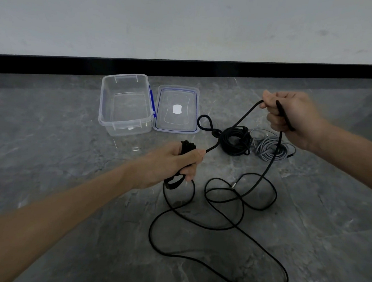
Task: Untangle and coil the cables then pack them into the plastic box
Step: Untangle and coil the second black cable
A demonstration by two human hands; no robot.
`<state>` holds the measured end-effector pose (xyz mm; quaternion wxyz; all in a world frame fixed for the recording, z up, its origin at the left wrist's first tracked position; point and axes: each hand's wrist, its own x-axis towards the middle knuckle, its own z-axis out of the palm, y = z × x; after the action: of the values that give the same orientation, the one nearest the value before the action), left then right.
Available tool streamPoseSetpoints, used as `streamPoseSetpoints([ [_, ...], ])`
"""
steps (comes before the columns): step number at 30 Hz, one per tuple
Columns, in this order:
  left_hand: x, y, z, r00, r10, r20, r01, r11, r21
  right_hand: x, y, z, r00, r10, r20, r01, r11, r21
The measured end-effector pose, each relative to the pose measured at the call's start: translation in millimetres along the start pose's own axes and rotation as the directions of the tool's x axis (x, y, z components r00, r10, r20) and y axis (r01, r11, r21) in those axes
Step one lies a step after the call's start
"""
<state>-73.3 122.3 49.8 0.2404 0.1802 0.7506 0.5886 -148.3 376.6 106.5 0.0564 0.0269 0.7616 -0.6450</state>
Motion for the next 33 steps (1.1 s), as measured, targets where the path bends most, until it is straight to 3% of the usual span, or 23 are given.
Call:
streamPoseSetpoints([
  [3,-1.9,-2.8,-0.3,1.000,-0.010,0.019,0.009,0.999,0.052,6.8,10.2,-7.6,1.000,0.006,-0.028,-0.007,0.999,-0.044],
  [7,-4.5,-1.6,0.1,0.999,-0.026,0.021,0.026,1.000,-0.011,11.9,21.7,-15.0,1.000,0.013,-0.016,-0.014,0.996,-0.086],
  [9,-7.7,0.6,0.4,0.999,-0.025,0.026,0.025,1.000,-0.001,13.2,28.6,-18.3,1.000,0.014,0.004,-0.013,0.981,-0.194],
  [13,-14.1,-7.4,6.6,0.997,-0.061,-0.049,0.066,0.991,0.112,-2.9,43.8,-15.3,0.983,0.040,0.178,0.032,0.922,-0.386],
  [18,-8.5,-5.2,23.9,0.962,-0.083,-0.259,0.138,0.970,0.202,-32.7,51.2,17.9,0.839,0.120,0.531,0.156,0.882,-0.445],
  [23,-5.5,-8.9,20.0,0.934,-0.042,-0.355,0.126,0.968,0.217,-49.6,52.1,44.8,0.730,0.207,0.651,0.076,0.923,-0.378],
  [28,-2.9,-13.4,22.8,0.916,-0.009,-0.400,0.134,0.949,0.286,-61.2,42.7,71.7,0.859,0.122,0.497,0.087,0.922,-0.377],
  [33,-1.7,-8.6,22.2,0.932,0.007,-0.362,0.094,0.961,0.261,-61.2,34.7,79.7,0.908,0.207,0.363,-0.111,0.957,-0.269],
])
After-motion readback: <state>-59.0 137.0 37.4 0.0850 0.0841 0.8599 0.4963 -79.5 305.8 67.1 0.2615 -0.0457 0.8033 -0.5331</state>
